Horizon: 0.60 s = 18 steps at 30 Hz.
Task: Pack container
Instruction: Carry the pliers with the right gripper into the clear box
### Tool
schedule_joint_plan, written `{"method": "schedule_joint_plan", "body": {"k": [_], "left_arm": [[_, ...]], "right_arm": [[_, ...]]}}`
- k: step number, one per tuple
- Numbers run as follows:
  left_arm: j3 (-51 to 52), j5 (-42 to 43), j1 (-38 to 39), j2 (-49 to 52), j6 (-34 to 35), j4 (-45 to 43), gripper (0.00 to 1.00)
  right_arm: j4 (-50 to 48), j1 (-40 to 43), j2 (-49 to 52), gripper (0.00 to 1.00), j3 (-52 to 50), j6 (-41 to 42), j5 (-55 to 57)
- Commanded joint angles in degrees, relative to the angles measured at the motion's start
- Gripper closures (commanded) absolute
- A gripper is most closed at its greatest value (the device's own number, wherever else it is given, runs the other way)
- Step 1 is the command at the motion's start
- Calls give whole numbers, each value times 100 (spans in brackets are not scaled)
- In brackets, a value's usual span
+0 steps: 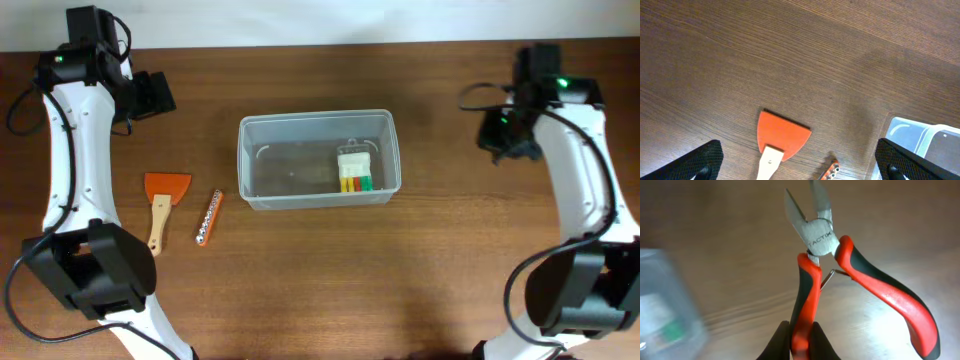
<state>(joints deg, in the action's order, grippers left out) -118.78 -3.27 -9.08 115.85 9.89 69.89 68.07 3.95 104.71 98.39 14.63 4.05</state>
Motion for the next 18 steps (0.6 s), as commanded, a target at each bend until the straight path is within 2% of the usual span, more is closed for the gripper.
{"method": "schedule_joint_plan", "body": {"k": [1,11,18], "left_arm": [[-61,-20,-9,-24,-35,2,1],[-61,-20,-9,-24,-35,2,1],[-61,-20,-9,-24,-35,2,1]], "right_arm": [[229,-686,-22,91,632,-15,72],[162,-2441,20,91,914,249,92],[-345,-3156,361,90,892,487,118]]}}
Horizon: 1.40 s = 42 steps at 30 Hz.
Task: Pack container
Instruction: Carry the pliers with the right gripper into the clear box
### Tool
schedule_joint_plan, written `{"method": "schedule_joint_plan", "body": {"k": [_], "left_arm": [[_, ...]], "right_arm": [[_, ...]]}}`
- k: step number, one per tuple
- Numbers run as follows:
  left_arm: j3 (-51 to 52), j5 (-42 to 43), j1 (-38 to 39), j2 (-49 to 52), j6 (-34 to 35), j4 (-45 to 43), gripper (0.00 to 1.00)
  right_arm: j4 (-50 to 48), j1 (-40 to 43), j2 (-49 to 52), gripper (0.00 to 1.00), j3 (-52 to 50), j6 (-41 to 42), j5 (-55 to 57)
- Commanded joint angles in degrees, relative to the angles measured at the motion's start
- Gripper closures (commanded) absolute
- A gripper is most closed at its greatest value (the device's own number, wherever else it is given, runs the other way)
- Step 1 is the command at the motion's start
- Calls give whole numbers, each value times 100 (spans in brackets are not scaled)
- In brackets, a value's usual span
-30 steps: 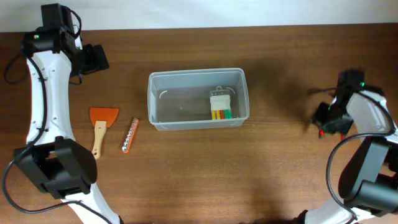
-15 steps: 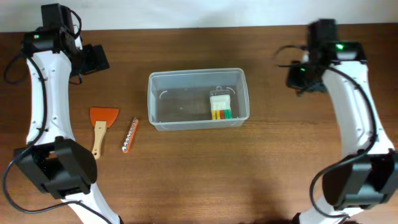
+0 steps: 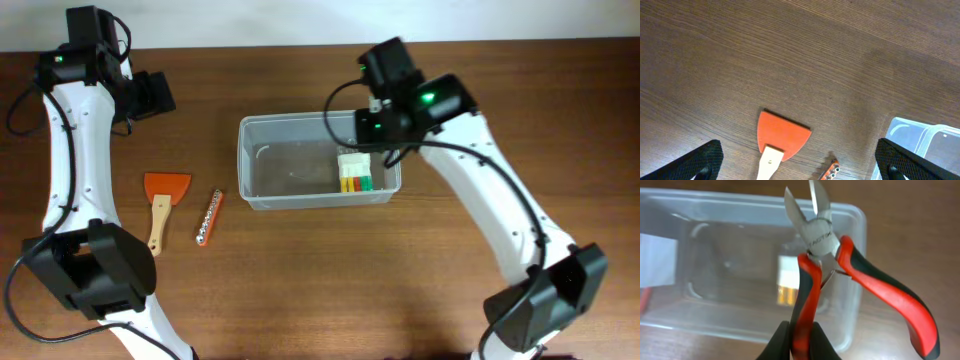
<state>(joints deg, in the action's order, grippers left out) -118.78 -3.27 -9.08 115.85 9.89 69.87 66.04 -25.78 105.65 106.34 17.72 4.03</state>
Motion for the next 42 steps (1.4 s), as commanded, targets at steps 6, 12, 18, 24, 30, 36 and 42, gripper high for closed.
{"method": "schedule_joint_plan", "body": {"k": [6,12,18,24,30,36,42], "left_arm": [[-61,-20,-9,-24,-35,4,1],[-61,-20,-9,-24,-35,4,1],[-61,-20,-9,-24,-35,4,1],[-61,-20,-9,-24,-35,4,1],[-61,-20,-9,-24,-35,4,1],[-61,-20,-9,-24,-35,4,1],[-61,-20,-9,-24,-35,4,1]], "right_arm": [[-243,-208,861,90,96,275,111],[-247,-197,1333,90,96,299,72],[-254,-197,1493,90,94,297,70],[-254,-197,1650,86,81,297,68],[-256,-197,1753,79,55,297,70],[-284,-197,1753,54,44,289,70],[153,-155,1685,43,769,55,212]]}}
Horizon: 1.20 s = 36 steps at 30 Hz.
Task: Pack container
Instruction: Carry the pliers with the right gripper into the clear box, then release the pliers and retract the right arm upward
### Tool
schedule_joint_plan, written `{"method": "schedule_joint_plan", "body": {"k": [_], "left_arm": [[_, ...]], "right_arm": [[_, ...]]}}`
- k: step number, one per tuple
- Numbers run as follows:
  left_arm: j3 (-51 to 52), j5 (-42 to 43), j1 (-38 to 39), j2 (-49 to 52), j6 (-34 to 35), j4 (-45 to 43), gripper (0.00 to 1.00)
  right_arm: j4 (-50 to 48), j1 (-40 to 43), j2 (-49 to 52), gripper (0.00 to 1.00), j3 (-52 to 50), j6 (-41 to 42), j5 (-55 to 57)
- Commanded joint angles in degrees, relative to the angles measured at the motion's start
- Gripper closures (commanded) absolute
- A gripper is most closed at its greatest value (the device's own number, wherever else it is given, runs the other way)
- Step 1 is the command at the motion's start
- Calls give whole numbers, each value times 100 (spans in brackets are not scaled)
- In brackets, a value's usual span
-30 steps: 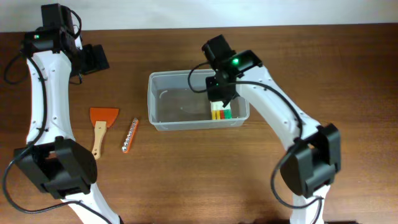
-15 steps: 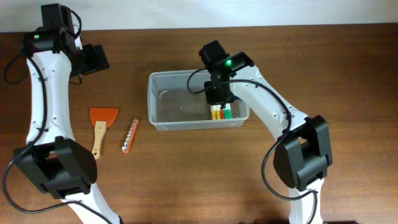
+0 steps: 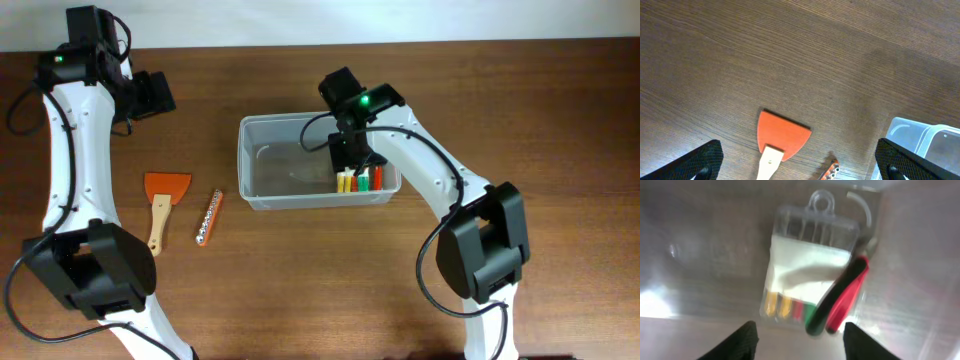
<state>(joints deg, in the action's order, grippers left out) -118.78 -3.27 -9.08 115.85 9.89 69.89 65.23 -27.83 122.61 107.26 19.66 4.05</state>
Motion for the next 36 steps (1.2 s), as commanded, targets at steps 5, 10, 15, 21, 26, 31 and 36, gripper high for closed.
{"method": "schedule_joint_plan", "body": {"k": [5,10,15,21,26,31,36], "left_arm": [[-61,-20,-9,-24,-35,2,1],[-61,-20,-9,-24,-35,2,1],[-61,-20,-9,-24,-35,2,1],[-61,-20,-9,-24,-35,2,1],[-61,-20,-9,-24,-35,2,1],[-61,-20,-9,-24,-35,2,1],[-61,-20,-9,-24,-35,2,1]], "right_arm": [[990,302,-20,32,2267,-138,717],[1707,997,-20,14,3849,-133,780],[2358,1954,-20,1,4933,-136,782],[2850,3145,-20,1,5320,-136,758],[3038,3689,-20,1,5302,-136,758],[3064,3875,-20,1,5302,-136,758],[3062,3873,-20,1,5302,-136,758]]}}
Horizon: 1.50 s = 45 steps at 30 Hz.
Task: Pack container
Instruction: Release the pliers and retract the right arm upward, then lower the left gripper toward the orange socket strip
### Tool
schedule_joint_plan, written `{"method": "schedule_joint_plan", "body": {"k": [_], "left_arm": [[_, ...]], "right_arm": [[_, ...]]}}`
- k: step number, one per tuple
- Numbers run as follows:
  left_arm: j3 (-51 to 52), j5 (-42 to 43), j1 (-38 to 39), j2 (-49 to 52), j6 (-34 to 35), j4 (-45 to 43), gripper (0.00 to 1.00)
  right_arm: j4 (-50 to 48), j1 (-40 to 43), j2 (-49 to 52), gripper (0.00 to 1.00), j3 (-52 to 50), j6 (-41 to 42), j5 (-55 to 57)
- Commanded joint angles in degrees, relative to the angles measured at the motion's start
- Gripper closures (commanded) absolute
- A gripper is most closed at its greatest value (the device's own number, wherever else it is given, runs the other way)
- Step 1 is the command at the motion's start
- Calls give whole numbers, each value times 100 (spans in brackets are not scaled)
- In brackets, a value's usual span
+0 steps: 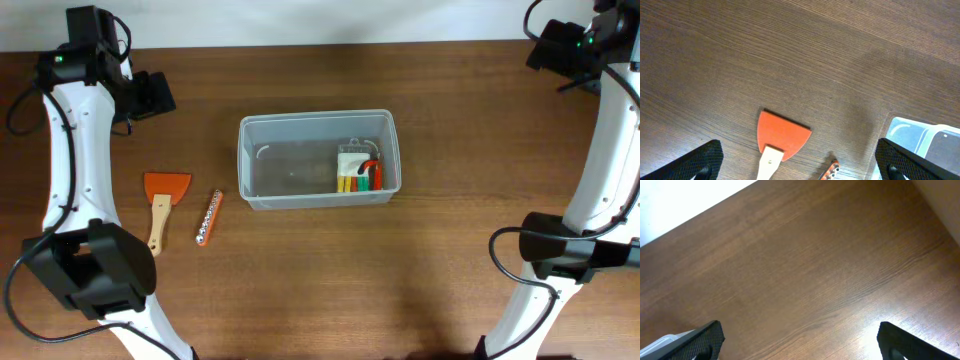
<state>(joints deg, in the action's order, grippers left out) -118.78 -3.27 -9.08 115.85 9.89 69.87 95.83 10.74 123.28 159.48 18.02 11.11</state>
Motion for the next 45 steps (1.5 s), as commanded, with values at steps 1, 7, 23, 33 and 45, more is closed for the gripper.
{"method": "schedule_joint_plan", "body": {"k": [1,7,23,33,45], "left_arm": [[-61,-20,-9,-24,-35,4,1],[-61,-20,-9,-24,-35,4,1],[-24,763,-2,-24,-415,549,0],[931,584,811,-24,-1405,994,9],[2885,605,1091,-26,-2074,-33,28]], "right_arm": [[0,15,-87,2,81,28,52],[0,17,-87,1,81,28,52],[0,17,-87,1,81,28,52],[0,17,-87,1,81,28,52],[0,15,-87,1,81,28,52]]}}
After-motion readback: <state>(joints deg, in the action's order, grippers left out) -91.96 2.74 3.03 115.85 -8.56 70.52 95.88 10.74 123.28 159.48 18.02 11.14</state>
